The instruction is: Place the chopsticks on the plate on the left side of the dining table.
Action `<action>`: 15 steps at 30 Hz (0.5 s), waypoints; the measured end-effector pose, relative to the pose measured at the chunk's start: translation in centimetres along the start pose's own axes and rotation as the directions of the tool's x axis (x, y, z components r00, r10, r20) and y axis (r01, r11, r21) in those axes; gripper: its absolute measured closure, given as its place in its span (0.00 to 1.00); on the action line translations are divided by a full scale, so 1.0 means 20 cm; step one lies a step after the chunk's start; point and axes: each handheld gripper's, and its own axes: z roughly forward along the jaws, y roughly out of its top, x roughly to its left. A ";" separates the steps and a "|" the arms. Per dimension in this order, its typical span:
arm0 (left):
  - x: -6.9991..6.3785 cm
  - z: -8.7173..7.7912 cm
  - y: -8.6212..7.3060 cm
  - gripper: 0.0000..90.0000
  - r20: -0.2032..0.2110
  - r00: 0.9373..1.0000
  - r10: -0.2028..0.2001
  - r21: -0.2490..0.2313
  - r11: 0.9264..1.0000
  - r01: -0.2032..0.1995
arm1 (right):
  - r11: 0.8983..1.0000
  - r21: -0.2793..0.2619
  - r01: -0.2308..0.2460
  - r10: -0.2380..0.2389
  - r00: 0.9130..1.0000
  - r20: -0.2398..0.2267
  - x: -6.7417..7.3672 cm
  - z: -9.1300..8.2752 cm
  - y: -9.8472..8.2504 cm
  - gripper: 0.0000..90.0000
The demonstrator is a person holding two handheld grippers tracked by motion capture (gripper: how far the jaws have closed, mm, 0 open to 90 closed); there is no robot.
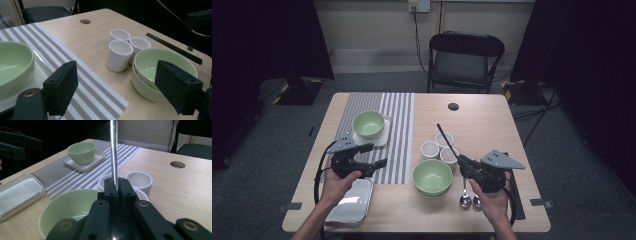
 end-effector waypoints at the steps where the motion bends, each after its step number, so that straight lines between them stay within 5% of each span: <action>1: 0.00 0.01 0.01 0.21 0.015 1.000 -0.012 -0.009 1.000 0.012 | 1.000 0.000 0.001 -0.001 1.000 -0.006 0.00 0.00 0.00 0.96; 15: -0.05 0.15 0.12 0.21 0.038 0.998 -0.044 0.013 0.999 0.044 | 0.999 -0.011 0.033 -0.034 0.998 -0.046 0.07 0.06 0.05 0.96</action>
